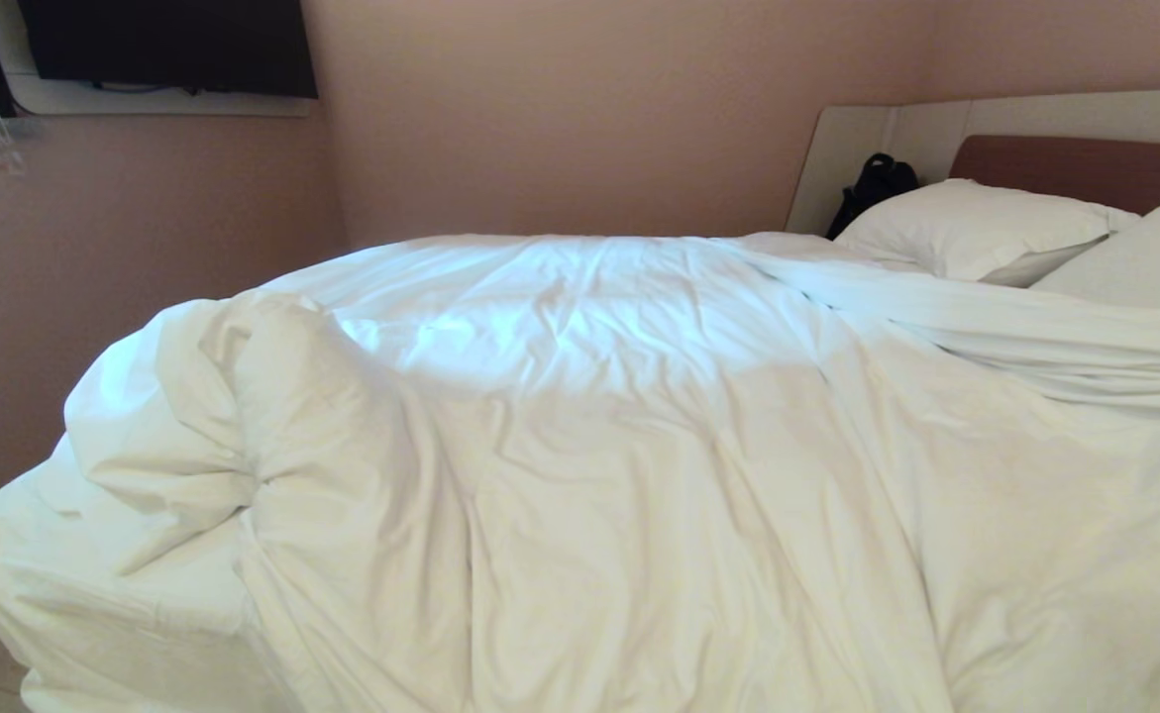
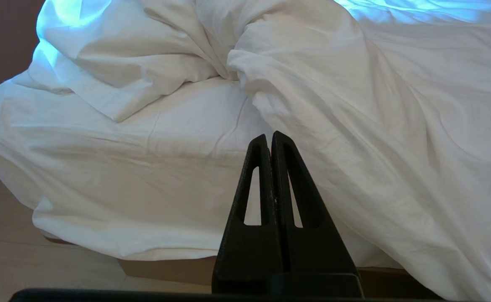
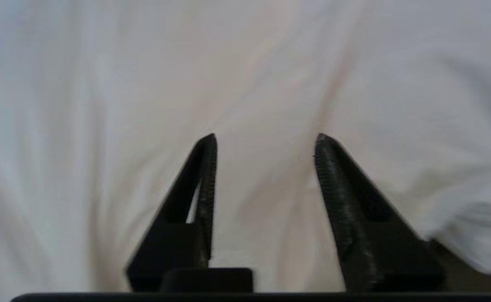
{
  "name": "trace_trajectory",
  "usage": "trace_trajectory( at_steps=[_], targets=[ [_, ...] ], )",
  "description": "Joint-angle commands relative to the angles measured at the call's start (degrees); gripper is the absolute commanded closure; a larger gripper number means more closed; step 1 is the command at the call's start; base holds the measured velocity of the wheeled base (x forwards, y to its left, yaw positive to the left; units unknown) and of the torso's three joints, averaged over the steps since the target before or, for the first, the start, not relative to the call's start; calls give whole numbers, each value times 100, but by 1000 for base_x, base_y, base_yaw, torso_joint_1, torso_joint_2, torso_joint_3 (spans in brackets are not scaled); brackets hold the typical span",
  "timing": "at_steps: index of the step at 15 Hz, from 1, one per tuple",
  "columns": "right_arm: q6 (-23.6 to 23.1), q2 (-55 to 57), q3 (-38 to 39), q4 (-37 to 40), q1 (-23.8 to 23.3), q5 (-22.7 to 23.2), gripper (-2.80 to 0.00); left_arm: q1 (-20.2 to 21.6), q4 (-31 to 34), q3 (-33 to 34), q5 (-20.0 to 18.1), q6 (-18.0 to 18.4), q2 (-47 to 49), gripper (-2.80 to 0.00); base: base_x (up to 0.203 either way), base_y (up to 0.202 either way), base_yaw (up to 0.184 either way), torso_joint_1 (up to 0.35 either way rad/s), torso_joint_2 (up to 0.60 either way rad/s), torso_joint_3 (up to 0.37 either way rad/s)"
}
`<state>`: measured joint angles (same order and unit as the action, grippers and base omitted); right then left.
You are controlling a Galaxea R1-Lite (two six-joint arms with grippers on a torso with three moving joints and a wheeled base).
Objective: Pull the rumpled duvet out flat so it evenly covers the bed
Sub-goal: Flatten the corners of the folded blanket
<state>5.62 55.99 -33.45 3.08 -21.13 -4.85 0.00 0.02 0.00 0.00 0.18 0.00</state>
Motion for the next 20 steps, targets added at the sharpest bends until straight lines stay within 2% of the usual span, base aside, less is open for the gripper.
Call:
trace_trajectory(
  at_steps=[1,7,11,14,20],
  targets=[
    [-4,706,-314,-29,-833,108,0,0,-2,0,0,-1,0,0,0,0,0,0,0,0],
    [-31,3543,-1212,-954,-2911,1057,0,0,-2,0,0,6,0,0,0,0,0,0,0,0],
    [-185,5000,-2112,-1449,-3769,1524,0,0,-2,0,0,-1,0,0,0,0,0,0,0,0],
    [-193,5347,-2897,-1427,-4005,1883,0,0,-2,0,0,8,0,0,0,0,0,0,0,0],
    [-63,5021,-3443,-1032,-4019,2074,0,0,-2,0,0,8,0,0,0,0,0,0,0,0]
  ],
)
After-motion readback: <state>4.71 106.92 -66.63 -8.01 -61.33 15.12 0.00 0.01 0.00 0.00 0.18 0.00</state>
